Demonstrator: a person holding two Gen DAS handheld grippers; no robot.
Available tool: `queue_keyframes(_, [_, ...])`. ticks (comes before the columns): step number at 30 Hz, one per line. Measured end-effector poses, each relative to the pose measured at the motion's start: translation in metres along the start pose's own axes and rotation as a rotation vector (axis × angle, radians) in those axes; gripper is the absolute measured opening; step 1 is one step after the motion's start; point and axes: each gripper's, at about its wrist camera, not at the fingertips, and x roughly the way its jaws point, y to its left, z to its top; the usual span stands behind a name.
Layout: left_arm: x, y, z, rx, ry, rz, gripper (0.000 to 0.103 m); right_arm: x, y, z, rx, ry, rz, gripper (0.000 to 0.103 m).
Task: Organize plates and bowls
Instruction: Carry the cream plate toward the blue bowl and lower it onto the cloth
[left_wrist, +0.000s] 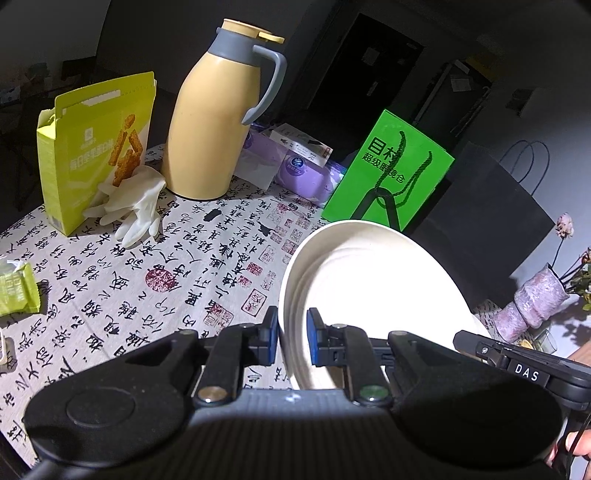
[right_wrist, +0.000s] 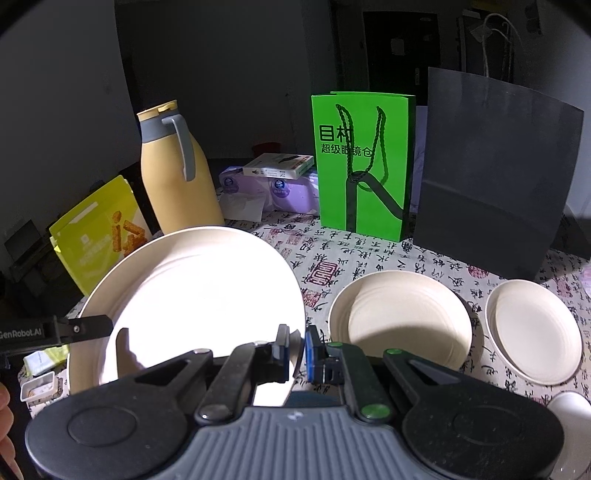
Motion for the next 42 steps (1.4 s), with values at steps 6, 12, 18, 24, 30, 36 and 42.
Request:
queue_keyframes(6, [-0.015, -0.004, -0.009, 0.008, -0.006, -0.007, 0.016, -0.018, 0.002, -0.012, 0.006, -0.014, -0.004, 0.008])
queue_keyframes(12, [-0.029, -0.009, -0.02, 0.021, -0.009, -0.013, 0.016, -0.037, 0.002, -0.026, 0.014, -0.026, -0.008, 0.008])
queue_keyframes(18, [-0.041, -0.017, -0.034, 0.039, -0.004, -0.02, 0.016, -0.056, -0.004, -0.043, 0.037, -0.033, -0.013, 0.008])
queue_keyframes(24, [-0.051, -0.028, -0.049, 0.056, -0.009, -0.027, 0.016, -0.075, -0.011, -0.06, 0.057, -0.04, -0.023, 0.008])
queue_keyframes(30, [-0.057, -0.039, -0.065, 0.077, 0.005, -0.043, 0.016, -0.093, -0.02, -0.076, 0.076, -0.045, -0.037, 0.008])
queue_keyframes(36, [-0.058, -0.049, -0.08, 0.099, 0.026, -0.061, 0.016, -0.109, -0.031, -0.093, 0.089, -0.043, -0.053, 0.008])
queue_keyframes(42, [-0.06, -0.058, -0.094, 0.118, 0.046, -0.08, 0.016, -0.125, -0.041, -0.109, 0.1, -0.049, -0.065, 0.008])
